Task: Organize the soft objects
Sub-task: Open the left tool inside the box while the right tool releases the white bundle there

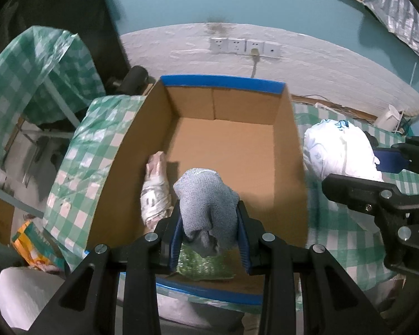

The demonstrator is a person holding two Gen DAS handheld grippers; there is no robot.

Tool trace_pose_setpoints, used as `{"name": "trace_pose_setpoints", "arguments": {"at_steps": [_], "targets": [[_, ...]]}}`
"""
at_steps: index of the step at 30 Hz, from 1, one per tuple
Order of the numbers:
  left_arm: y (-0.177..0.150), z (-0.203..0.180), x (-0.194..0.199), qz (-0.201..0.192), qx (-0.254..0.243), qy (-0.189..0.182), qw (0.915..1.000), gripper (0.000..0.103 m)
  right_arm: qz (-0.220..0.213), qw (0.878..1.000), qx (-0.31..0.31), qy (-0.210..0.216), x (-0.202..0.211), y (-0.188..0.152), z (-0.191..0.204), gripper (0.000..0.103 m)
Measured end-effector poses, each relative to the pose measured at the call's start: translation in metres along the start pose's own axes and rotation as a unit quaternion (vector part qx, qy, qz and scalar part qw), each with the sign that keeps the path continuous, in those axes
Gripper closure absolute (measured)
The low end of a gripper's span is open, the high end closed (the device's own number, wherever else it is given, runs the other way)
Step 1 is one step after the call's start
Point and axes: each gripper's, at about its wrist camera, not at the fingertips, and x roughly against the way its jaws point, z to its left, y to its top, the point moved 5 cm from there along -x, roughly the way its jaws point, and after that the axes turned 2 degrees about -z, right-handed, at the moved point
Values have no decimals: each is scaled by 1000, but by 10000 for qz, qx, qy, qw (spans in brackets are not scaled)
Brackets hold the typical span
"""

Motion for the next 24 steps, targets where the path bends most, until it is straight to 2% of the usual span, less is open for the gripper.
{"name": "trace_pose_setpoints", "arguments": {"at_steps": [11,14,17,19,21,24], "targets": [[-9,30,-14,175,299,140,9993,68,289,9994,36,204,-36,11,25,61],[-12,35,-18,233,363,159,9989,64,343,9991,34,238,-43,13,30,61],[-15,40,-22,310,441,167,9984,53,314,9994,47,159,-45,16,35,58],[-16,44,-24,336,503,196,9980,52,286,9995,36,120,-44,17,36,45],[-17,47,-24,336,530,236,9978,45,236,9997,12,54,-44,18,34,34],[-16,53,-24,323,626,295,9971,41,260,9997,27,8,-44,16,31,32]]}}
